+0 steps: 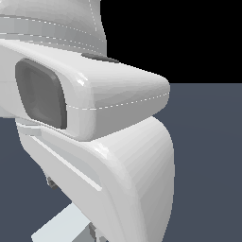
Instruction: Insert the peg into the horizontal hole in a box.
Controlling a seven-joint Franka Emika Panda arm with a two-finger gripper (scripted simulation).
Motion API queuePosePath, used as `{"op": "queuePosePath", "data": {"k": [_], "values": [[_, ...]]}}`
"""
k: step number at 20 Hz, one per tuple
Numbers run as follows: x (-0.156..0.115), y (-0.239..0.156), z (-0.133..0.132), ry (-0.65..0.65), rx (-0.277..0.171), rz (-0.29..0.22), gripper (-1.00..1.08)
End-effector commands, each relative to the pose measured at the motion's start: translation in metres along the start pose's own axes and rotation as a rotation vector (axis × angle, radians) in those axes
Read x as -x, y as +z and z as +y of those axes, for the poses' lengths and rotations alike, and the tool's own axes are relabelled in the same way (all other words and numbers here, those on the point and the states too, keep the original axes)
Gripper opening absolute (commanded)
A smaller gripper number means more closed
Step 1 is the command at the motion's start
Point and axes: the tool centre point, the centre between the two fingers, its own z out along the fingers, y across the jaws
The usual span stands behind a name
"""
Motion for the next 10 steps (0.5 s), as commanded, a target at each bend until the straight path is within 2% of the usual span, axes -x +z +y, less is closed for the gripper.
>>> {"op": "queuePosePath", "data": {"k": [1,10], "values": [[0.000,0.006,-0.001,0.000,-0.001,0.000,1.00],[0.000,0.044,-0.001,0.001,0.000,0.001,1.00]]}}
